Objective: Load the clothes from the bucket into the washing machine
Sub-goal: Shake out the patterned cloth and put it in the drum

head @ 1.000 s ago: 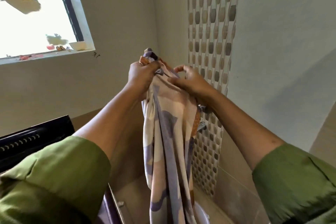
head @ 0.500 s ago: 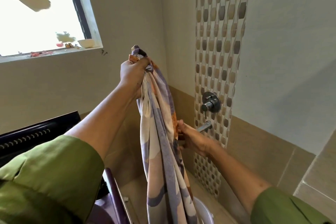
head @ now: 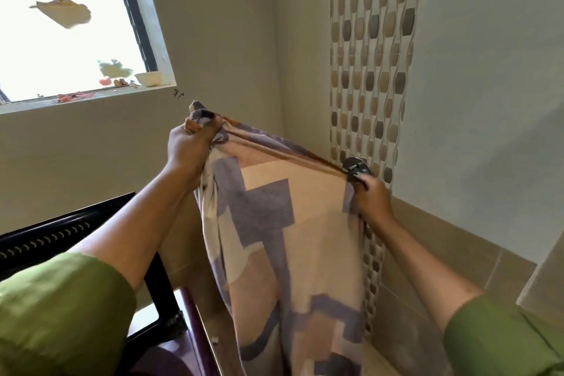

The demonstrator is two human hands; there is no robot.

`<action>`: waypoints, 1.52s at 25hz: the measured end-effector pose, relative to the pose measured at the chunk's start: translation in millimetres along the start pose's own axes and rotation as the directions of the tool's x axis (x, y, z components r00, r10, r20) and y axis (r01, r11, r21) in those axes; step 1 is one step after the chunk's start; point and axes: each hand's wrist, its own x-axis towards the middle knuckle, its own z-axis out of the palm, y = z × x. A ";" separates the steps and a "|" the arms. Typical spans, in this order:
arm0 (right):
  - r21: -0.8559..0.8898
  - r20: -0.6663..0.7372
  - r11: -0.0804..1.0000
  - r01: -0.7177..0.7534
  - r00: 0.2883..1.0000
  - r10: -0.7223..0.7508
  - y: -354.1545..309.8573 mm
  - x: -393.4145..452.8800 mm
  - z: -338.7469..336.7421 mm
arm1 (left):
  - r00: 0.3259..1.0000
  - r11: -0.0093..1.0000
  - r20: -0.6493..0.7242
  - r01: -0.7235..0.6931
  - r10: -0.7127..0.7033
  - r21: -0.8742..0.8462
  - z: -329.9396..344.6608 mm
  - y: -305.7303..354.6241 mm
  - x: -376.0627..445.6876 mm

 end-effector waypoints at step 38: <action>0.070 -0.528 0.910 0.409 0.789 -0.314 -146.9 54.8 -73.6 | 0.985 0.949 -0.173 -0.072 0.019 -0.306 -4.5 22.6 28.4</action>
